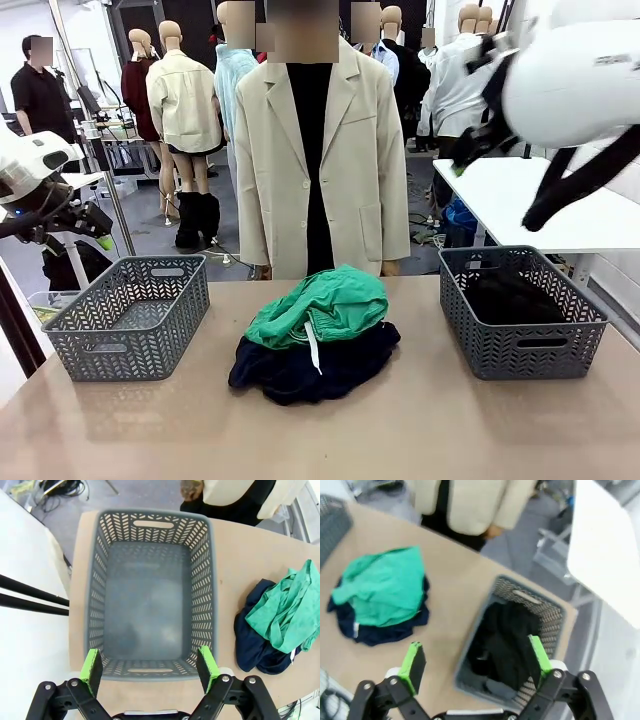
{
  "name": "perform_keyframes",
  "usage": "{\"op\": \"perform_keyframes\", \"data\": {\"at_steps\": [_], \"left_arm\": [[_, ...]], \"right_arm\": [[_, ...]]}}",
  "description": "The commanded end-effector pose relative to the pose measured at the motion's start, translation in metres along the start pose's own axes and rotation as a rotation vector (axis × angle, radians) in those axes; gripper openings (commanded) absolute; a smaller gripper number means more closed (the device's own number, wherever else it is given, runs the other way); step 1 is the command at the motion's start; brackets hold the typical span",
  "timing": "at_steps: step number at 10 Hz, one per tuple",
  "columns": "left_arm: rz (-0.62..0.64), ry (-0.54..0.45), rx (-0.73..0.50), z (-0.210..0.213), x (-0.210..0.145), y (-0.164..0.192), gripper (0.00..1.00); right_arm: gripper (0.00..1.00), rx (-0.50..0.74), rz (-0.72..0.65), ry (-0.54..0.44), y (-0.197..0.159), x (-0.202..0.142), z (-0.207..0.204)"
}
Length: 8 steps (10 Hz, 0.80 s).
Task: Sort the tops and bottoms.
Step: Lift clothes from the center of the table with your right hand.
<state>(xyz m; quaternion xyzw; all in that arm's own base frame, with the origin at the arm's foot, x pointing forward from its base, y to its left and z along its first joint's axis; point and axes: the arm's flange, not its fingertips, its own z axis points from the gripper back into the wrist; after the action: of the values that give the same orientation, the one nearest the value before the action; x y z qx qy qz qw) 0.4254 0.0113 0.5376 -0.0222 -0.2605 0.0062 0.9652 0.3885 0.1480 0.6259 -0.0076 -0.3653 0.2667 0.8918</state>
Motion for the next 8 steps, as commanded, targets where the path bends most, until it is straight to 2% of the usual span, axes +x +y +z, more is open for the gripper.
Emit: {"op": "perform_keyframes", "data": {"at_steps": [1,3,4,8], "left_arm": [[0.008,0.008,0.019,0.002,0.001,-0.001,0.97],[0.008,0.008,0.019,0.002,0.001,-0.001,0.97],[0.008,0.008,0.019,0.002,0.001,-0.001,0.97],[0.008,0.008,0.019,0.002,0.001,-0.001,0.97]], "right_arm": [[1.0,0.133,0.149,0.083,0.013,0.01,-0.039],[1.0,0.083,0.19,0.111,0.047,0.014,-0.089],[1.0,0.102,0.128,0.08,0.042,0.005,-0.05],[1.0,0.102,0.128,0.08,0.042,0.005,-0.05]]}}
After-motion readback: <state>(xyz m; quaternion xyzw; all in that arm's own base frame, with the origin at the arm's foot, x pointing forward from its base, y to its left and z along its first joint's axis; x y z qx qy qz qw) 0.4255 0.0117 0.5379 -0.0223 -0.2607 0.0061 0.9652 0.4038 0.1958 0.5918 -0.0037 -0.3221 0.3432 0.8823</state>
